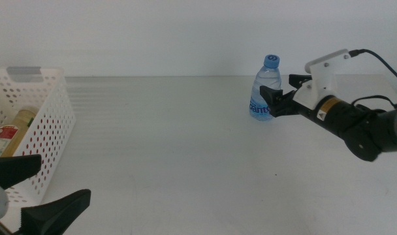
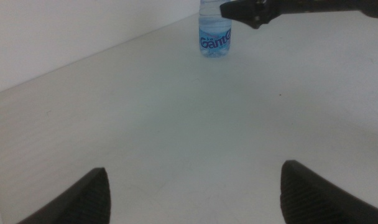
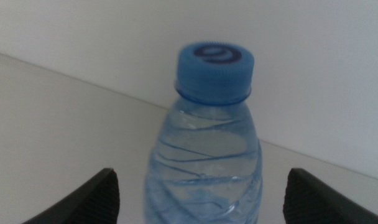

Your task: Use arms to grab the bottles and put them into the dustbin to the left of the table.

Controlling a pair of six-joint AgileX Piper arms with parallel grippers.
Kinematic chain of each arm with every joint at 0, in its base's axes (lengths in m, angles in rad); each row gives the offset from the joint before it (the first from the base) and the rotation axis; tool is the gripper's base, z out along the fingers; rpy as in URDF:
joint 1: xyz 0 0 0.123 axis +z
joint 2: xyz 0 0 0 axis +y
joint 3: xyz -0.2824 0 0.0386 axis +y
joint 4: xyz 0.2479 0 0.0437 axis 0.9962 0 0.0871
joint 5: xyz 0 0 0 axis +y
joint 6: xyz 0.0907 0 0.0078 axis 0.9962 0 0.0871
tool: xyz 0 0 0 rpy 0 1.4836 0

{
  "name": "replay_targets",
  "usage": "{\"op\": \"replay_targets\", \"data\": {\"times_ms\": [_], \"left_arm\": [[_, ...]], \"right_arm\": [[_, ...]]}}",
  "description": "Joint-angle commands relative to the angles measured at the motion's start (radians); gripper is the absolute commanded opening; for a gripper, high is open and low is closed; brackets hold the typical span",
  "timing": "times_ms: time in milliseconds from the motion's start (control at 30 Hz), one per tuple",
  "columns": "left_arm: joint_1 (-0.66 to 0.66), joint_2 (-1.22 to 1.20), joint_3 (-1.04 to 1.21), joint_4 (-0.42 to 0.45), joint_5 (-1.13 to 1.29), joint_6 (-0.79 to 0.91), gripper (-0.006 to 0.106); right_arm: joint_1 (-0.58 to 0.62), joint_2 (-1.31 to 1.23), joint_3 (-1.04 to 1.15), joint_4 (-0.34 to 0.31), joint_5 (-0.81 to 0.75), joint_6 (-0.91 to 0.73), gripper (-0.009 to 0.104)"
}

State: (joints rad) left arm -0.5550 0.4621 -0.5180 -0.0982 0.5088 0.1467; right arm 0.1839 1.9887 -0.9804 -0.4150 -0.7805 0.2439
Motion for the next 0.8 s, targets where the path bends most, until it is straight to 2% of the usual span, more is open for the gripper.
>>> {"op": "replay_targets", "data": {"times_ms": [0,167,367,433,467,533,633,667,767], "left_arm": [[-0.008,0.005,-0.028,-0.004,-0.074,-0.015,0.090],[-0.008,0.005,-0.028,-0.004,-0.074,-0.015,0.090],[-0.008,0.005,-0.028,-0.004,-0.074,-0.015,0.090],[-0.008,0.005,-0.028,-0.004,-0.074,-0.015,0.090],[-0.008,0.005,-0.028,-0.004,-0.074,-0.015,0.090],[-0.008,0.005,-0.028,-0.004,-0.074,-0.015,0.090],[-0.008,0.005,-0.028,-0.004,-0.074,-0.015,0.090],[-0.008,0.005,-0.028,-0.004,-0.074,-0.015,0.090],[-0.008,0.005,-0.028,-0.004,-0.074,-0.015,0.090]], "right_arm": [[0.003,-0.017,-0.078,-0.007,-0.027,-0.005,0.096],[0.003,0.063,-0.173,-0.035,-0.026,0.009,0.096],[0.003,0.140,-0.250,-0.038,-0.033,0.014,0.095],[0.003,0.150,-0.259,-0.038,-0.037,0.013,0.091],[0.003,0.151,-0.259,-0.038,-0.035,0.013,0.086],[0.003,0.151,-0.259,-0.039,-0.030,0.014,0.063],[0.003,0.131,-0.242,-0.073,-0.031,0.050,0.006],[0.004,0.116,-0.229,-0.083,-0.031,0.072,0.000],[0.016,0.038,-0.183,-0.116,-0.030,0.118,0.000]]}}
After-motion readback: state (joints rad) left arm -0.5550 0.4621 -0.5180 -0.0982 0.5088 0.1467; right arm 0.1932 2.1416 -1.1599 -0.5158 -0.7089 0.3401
